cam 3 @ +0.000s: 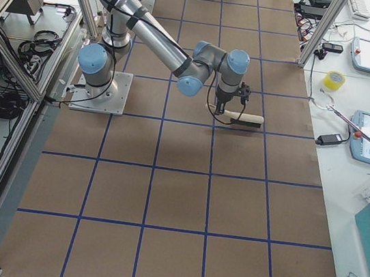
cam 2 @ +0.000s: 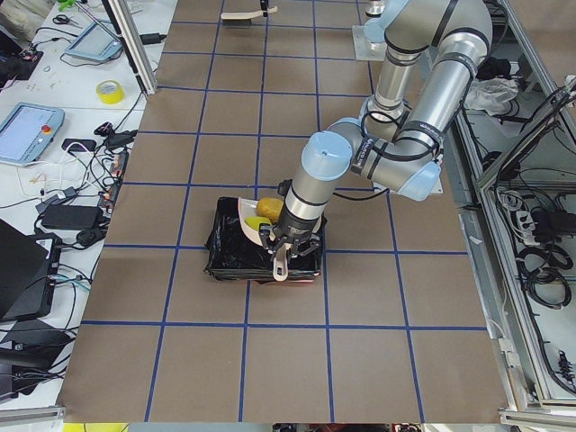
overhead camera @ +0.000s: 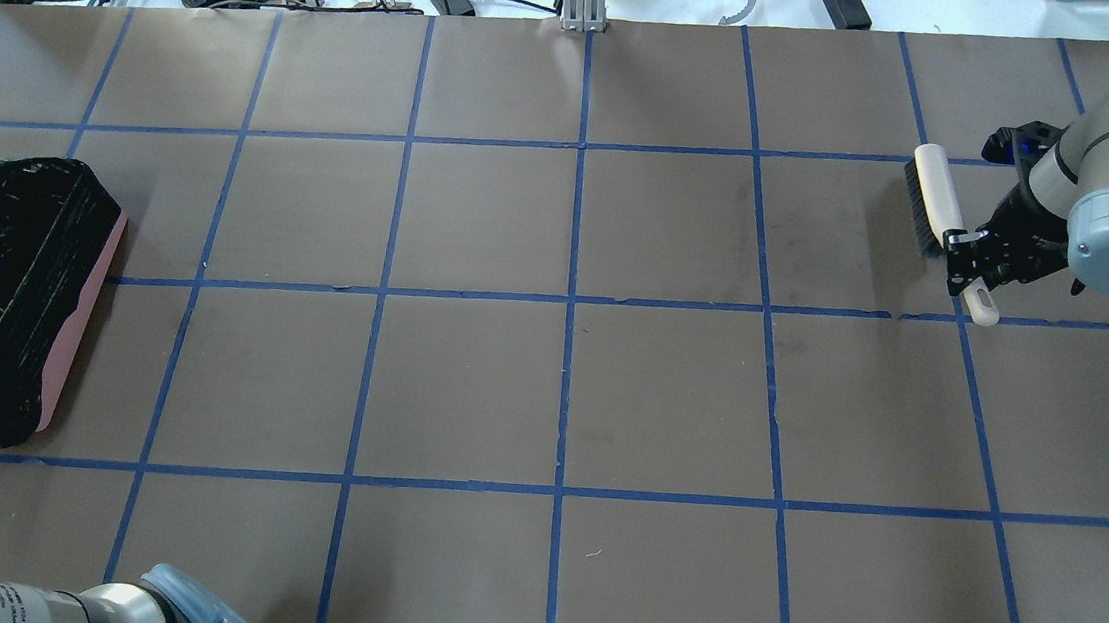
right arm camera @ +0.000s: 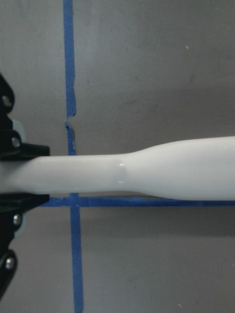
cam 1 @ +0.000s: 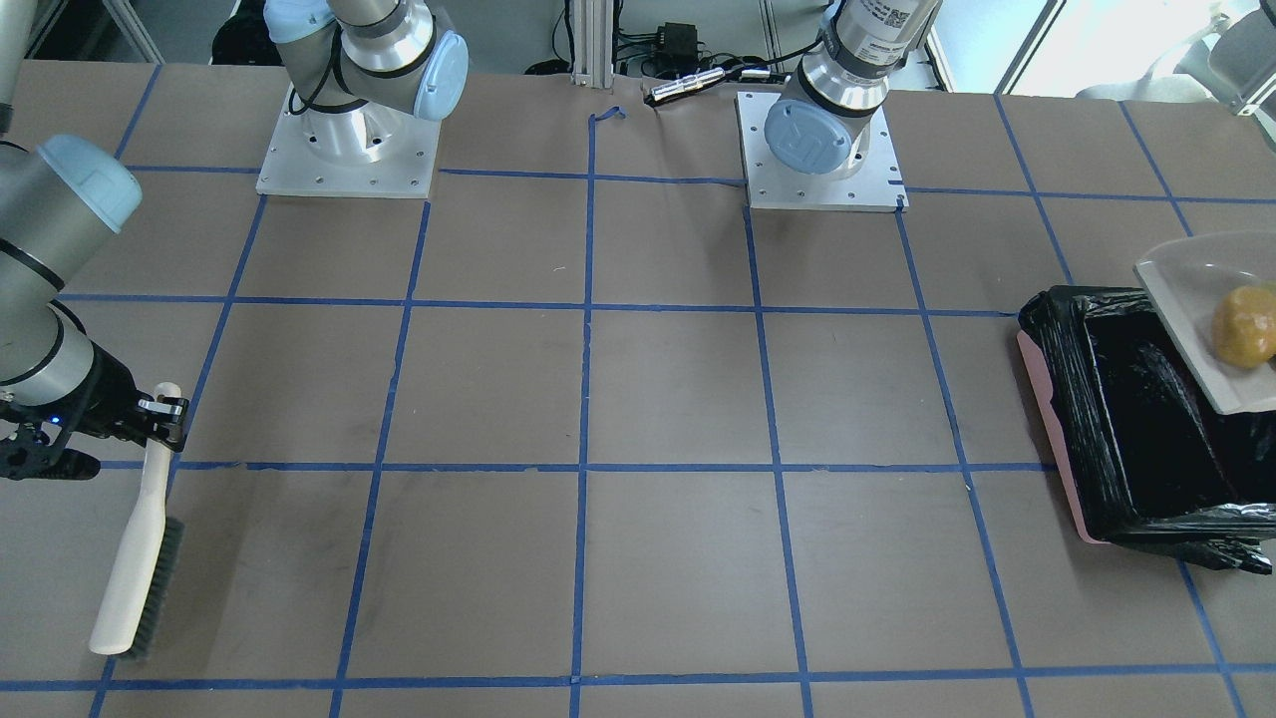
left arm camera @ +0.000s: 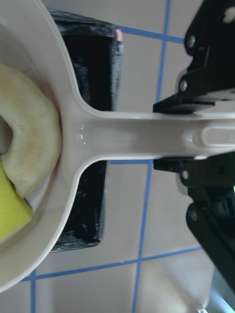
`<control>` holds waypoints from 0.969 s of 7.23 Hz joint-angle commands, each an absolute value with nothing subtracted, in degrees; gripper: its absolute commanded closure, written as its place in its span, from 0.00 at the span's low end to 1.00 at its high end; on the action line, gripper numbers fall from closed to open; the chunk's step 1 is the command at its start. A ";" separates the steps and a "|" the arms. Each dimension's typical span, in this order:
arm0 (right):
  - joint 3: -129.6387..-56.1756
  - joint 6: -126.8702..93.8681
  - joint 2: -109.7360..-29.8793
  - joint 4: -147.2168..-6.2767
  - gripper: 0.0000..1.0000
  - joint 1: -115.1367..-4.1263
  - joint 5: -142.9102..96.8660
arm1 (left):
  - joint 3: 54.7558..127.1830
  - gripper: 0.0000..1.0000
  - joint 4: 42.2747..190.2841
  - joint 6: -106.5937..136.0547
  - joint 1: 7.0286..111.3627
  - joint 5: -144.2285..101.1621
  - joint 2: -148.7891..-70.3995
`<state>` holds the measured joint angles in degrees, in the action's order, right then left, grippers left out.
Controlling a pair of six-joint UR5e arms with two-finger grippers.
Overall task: Sweep and dump trash into bin
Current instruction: 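Tip the dustpan over the black bin with the left gripper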
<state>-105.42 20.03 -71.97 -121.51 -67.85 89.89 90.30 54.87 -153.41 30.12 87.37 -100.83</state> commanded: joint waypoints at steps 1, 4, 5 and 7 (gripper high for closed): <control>-105.47 20.04 -71.81 -121.55 0.97 -67.85 89.83 | 92.80 1.00 35.61 -156.78 36.60 100.65 -100.99; -105.47 20.04 -71.28 -121.38 0.80 -67.85 89.82 | 97.62 1.00 16.60 -155.74 51.11 125.09 -102.47; -105.47 20.04 -70.84 -121.20 0.78 -67.85 89.91 | 99.91 1.00 6.78 -157.83 53.68 128.03 -103.52; -105.47 20.21 -70.84 -121.20 0.51 -67.85 90.09 | 103.18 1.00 -8.57 -163.90 56.59 127.44 -104.94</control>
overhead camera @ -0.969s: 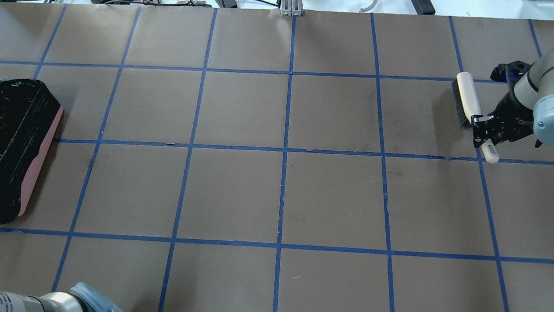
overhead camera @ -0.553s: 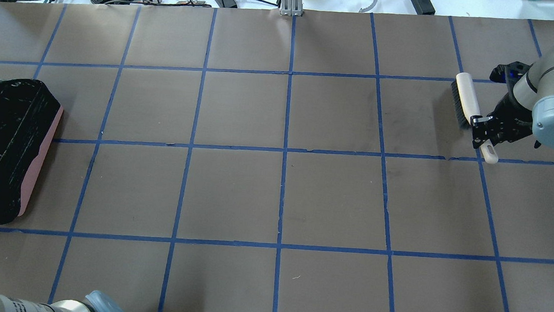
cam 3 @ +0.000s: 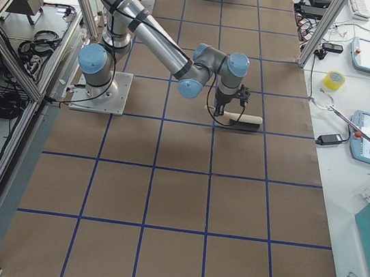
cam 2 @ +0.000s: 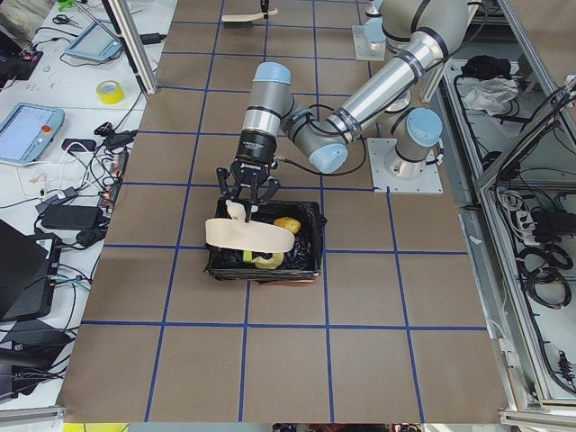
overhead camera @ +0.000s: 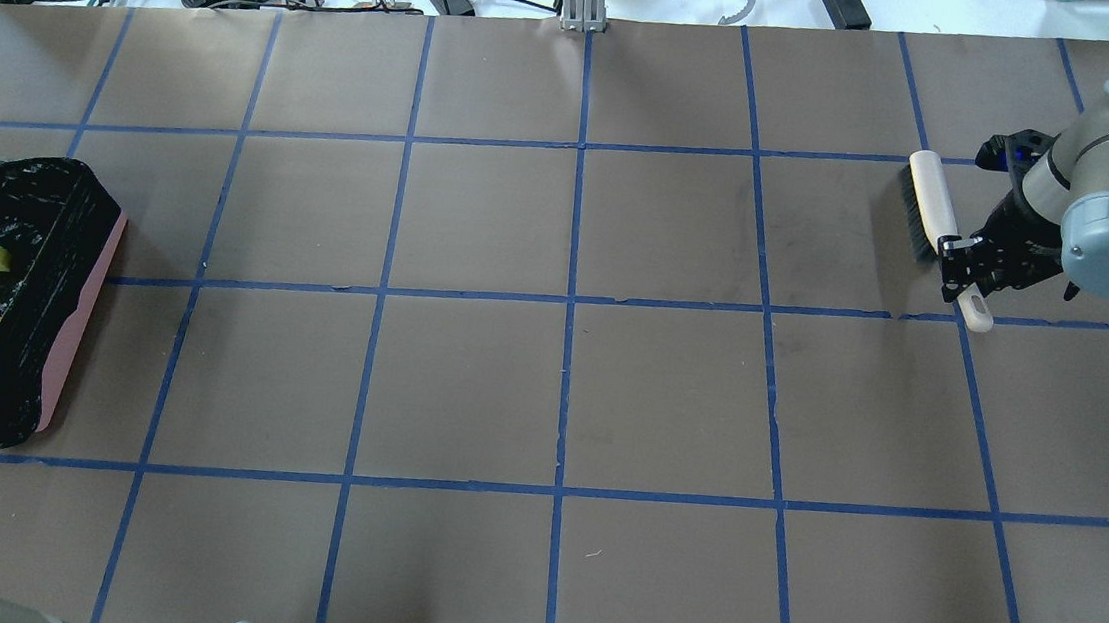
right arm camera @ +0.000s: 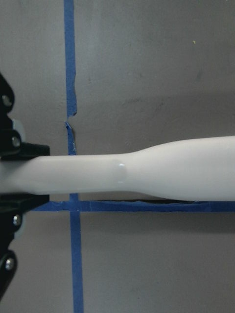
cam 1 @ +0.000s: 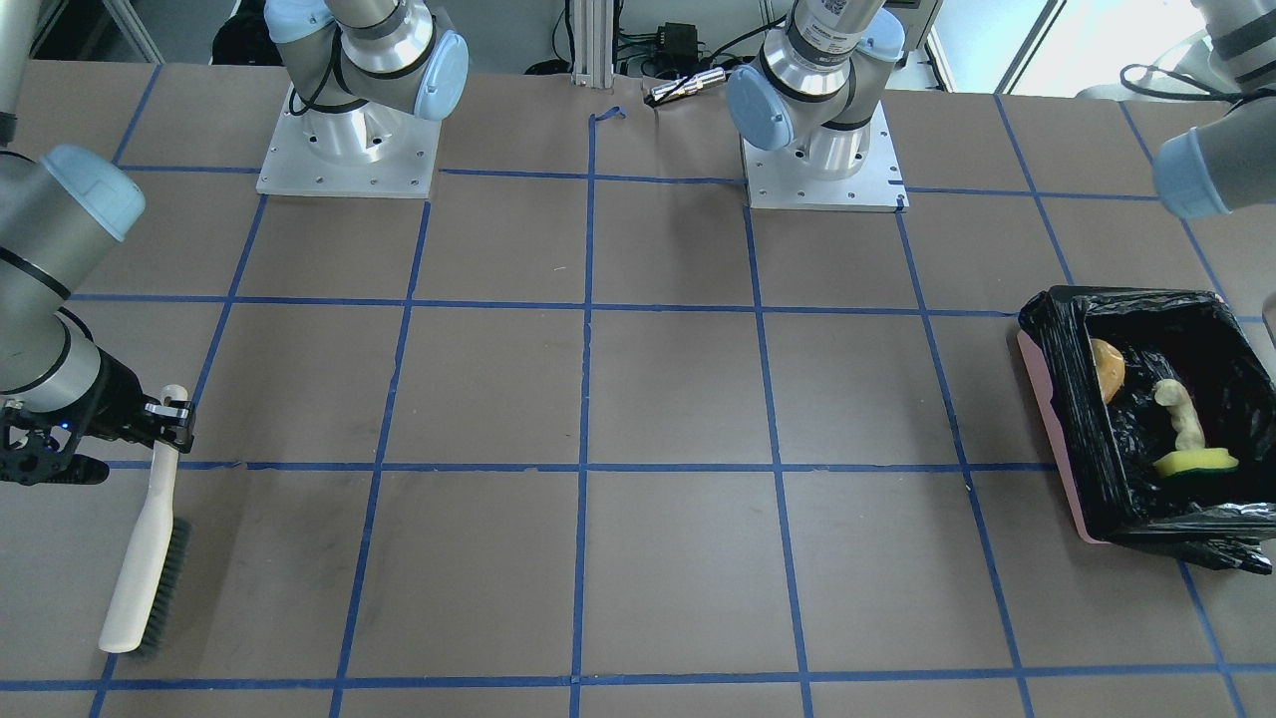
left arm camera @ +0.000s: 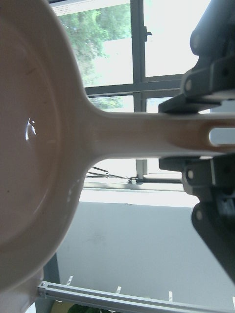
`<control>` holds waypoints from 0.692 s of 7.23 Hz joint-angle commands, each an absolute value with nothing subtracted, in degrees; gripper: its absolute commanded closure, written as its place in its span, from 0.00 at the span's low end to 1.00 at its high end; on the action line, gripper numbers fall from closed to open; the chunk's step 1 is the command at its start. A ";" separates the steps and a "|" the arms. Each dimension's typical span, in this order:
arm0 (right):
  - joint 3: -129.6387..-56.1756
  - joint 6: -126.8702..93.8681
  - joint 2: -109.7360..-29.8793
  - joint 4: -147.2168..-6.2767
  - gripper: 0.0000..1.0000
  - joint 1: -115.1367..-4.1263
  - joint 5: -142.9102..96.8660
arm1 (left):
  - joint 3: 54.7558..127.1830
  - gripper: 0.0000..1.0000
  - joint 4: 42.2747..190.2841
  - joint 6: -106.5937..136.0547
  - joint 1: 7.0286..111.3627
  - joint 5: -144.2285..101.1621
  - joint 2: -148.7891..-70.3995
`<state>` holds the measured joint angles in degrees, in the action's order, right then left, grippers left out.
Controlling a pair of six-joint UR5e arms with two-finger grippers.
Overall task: Sweep and dump trash into bin
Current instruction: 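Tip the dustpan over the black bin with the left gripper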
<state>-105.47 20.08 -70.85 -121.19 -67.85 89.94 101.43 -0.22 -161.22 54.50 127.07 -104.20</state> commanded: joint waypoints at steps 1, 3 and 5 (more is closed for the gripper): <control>-105.47 20.21 -70.84 -121.11 0.50 -67.85 90.17 | 102.92 1.00 -9.05 -163.92 59.39 126.48 -103.81; -105.38 20.13 -71.01 -121.11 0.38 -67.85 90.09 | 101.00 1.00 -8.71 -163.66 68.51 125.16 -102.92; -104.68 20.04 -71.71 -121.03 0.20 -67.85 90.00 | 101.25 1.00 -5.83 -151.00 72.50 114.40 -103.27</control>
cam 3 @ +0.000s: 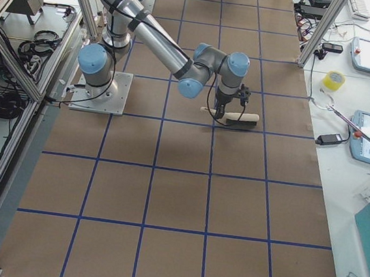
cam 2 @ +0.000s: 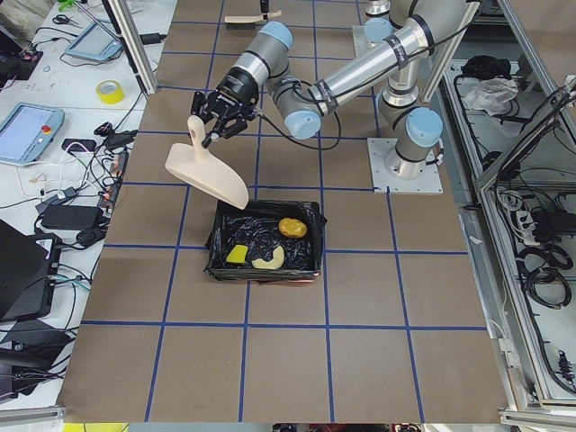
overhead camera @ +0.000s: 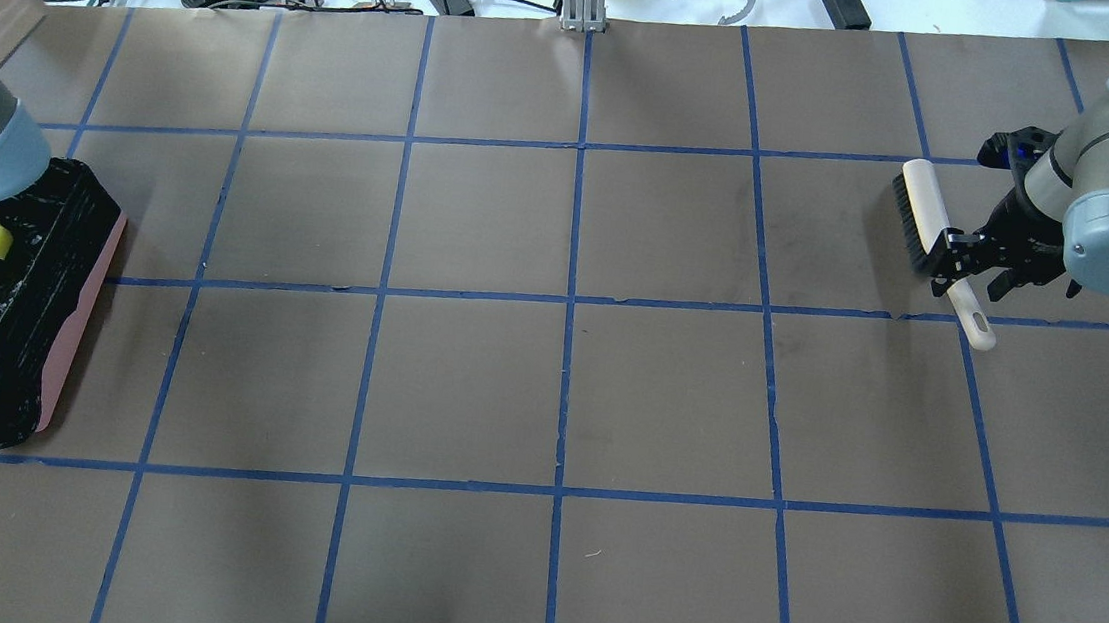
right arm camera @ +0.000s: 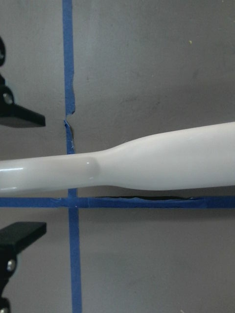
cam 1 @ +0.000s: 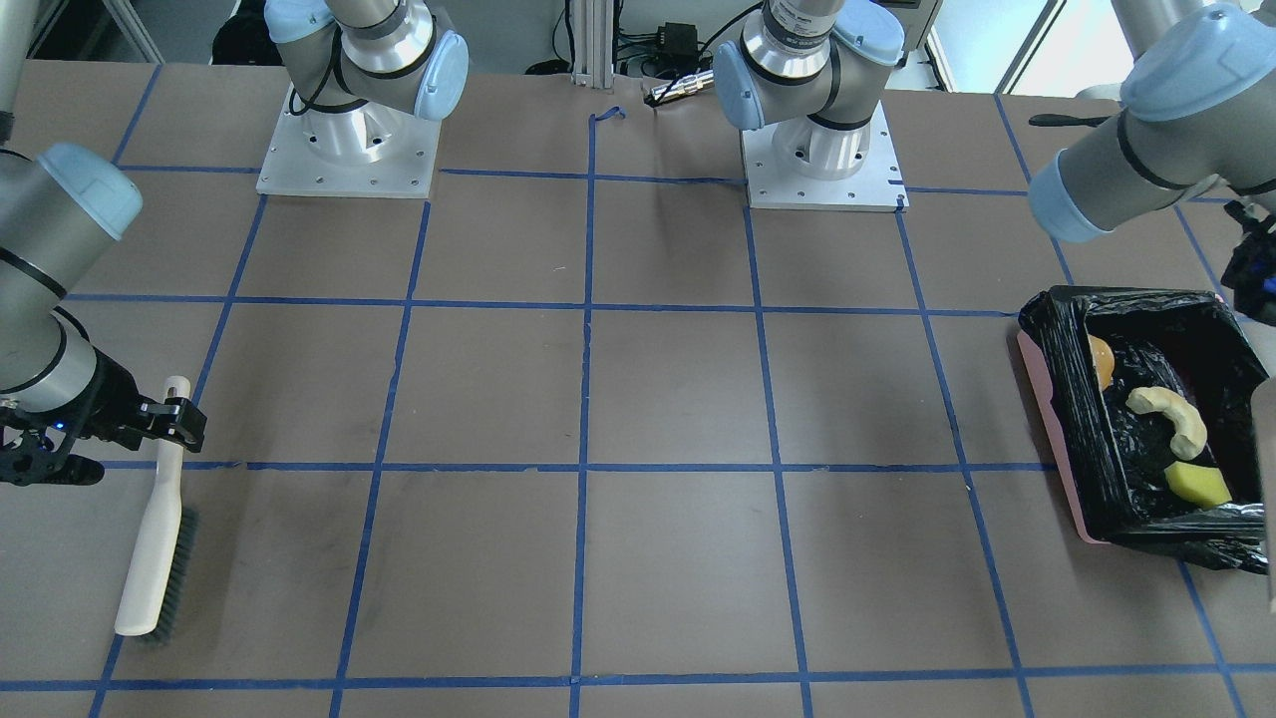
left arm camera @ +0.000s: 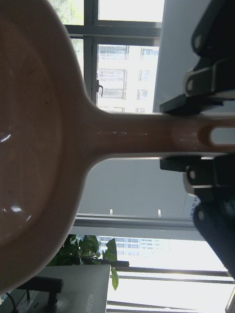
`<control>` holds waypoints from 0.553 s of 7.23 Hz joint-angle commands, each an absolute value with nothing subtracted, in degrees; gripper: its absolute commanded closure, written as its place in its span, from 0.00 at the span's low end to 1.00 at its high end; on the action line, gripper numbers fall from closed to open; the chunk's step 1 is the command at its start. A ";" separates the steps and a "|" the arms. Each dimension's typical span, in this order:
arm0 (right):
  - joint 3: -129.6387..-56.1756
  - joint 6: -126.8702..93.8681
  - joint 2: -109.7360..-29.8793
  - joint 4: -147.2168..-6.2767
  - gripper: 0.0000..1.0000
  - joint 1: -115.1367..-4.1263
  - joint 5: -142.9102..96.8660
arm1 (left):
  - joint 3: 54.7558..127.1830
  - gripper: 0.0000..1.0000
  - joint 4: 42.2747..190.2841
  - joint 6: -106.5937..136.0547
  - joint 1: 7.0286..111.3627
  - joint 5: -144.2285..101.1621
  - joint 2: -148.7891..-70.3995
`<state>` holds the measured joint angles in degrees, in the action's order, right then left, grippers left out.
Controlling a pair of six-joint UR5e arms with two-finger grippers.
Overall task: Sweep and dump trash into bin
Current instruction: 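Tip the dustpan over the black bin with the left gripper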
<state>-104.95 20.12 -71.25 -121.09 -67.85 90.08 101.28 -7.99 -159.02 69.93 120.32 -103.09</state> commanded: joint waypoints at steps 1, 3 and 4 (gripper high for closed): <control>-103.55 20.04 -72.41 -120.16 0.13 -67.85 89.83 | 100.90 1.00 0.55 -145.34 73.21 111.30 -103.45; -95.15 19.43 -74.96 -106.16 0.06 -68.55 87.37 | 100.11 1.00 11.90 -127.99 73.39 102.95 -104.58; -91.10 19.34 -75.41 -99.82 0.05 -69.16 87.19 | 98.19 1.00 22.13 -119.44 73.48 101.53 -105.11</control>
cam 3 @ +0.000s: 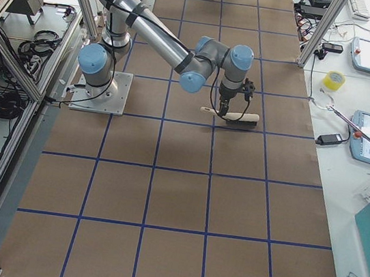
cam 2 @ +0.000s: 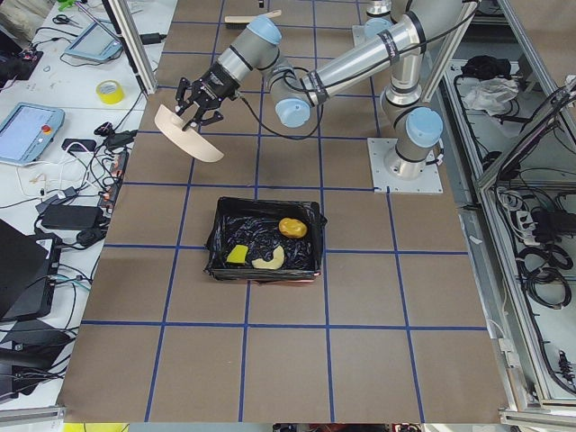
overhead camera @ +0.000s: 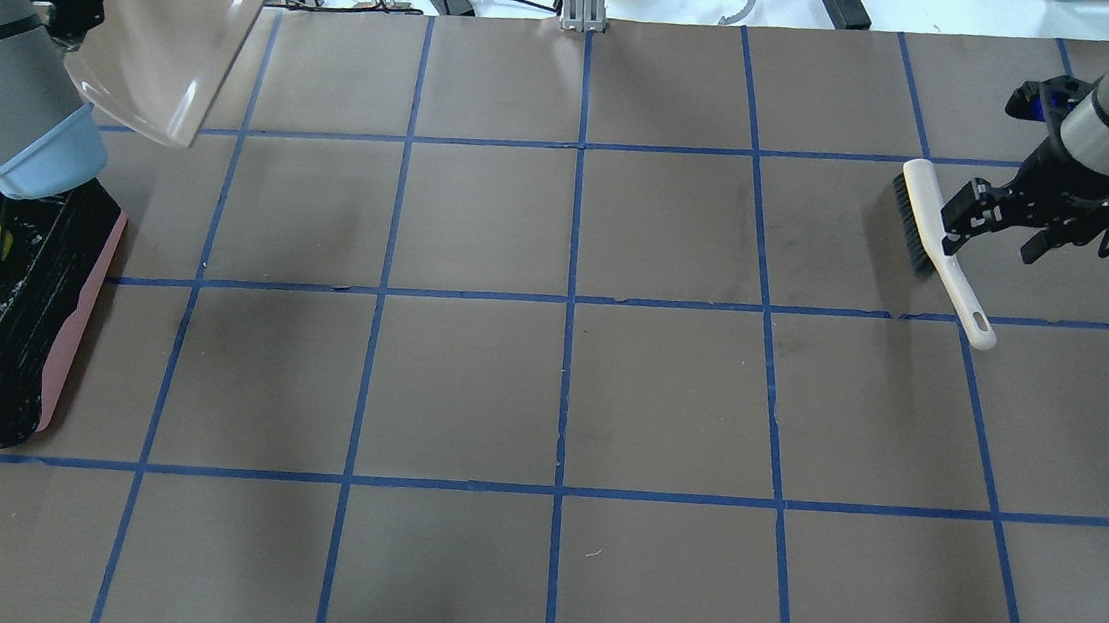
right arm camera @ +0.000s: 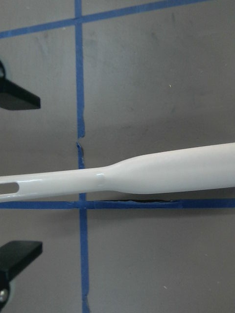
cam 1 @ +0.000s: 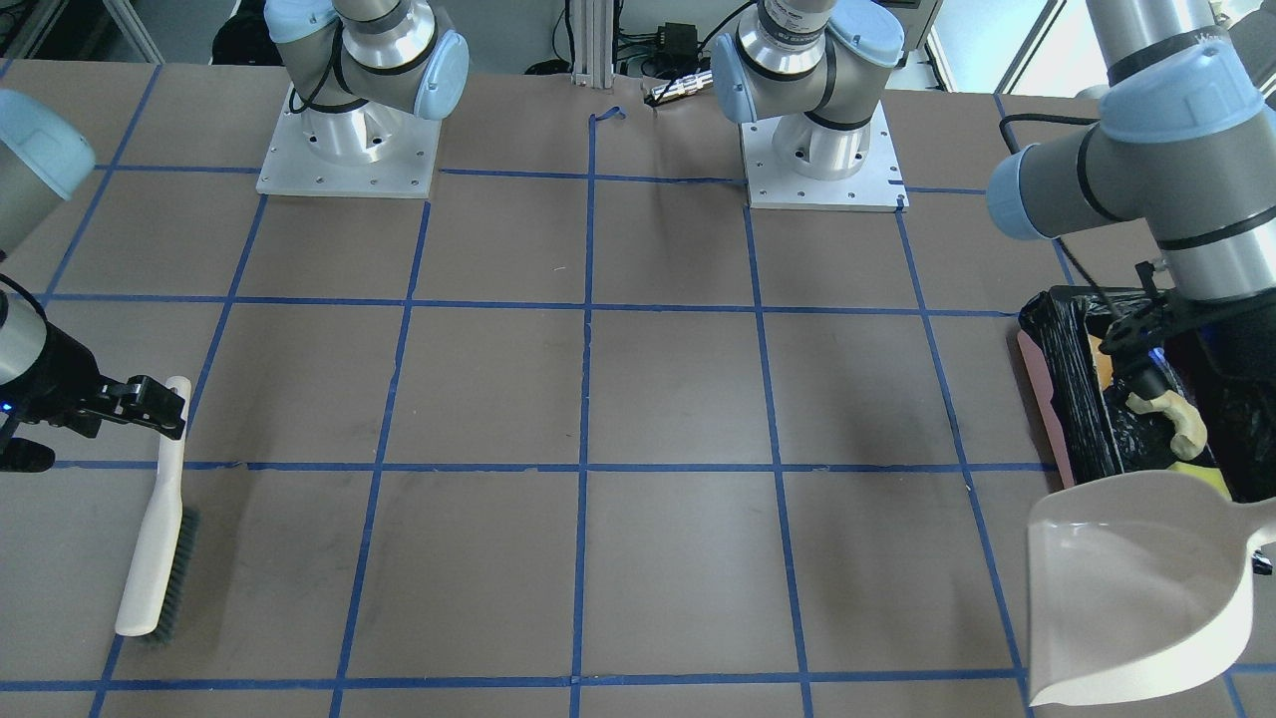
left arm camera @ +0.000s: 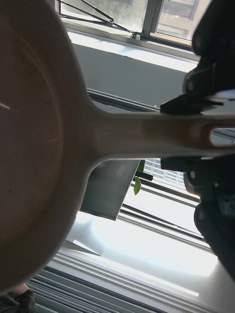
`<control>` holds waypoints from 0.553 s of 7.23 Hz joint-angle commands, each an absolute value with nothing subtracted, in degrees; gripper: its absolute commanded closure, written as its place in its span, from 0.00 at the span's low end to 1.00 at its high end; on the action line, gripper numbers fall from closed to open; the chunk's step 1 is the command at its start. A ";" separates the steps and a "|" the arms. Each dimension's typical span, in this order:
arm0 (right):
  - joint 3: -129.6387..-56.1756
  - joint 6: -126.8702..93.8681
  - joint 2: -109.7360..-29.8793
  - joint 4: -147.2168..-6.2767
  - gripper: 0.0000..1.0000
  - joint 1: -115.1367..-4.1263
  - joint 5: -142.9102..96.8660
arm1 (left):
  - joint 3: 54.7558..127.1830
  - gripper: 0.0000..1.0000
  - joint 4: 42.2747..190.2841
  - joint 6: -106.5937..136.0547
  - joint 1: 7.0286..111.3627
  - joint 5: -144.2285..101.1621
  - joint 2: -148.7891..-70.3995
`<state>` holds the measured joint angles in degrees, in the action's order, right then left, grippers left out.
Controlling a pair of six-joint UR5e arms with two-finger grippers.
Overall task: Sweep and dump trash into bin
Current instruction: 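Bring the empty dustpan back onto the table with the left gripper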
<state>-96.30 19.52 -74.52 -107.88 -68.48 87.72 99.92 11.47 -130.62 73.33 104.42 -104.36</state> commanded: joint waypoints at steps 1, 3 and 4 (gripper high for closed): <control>-88.36 17.86 -76.02 -96.45 0.03 -71.61 87.10 | 94.26 1.00 31.55 -118.14 73.82 96.55 -106.51; -87.10 13.21 -78.21 -95.02 0.01 -78.02 87.89 | 89.05 1.00 47.93 -108.80 77.06 92.56 -111.07; -87.10 11.79 -79.09 -92.05 0.01 -79.96 87.89 | 88.86 1.00 48.51 -106.29 79.34 90.72 -113.70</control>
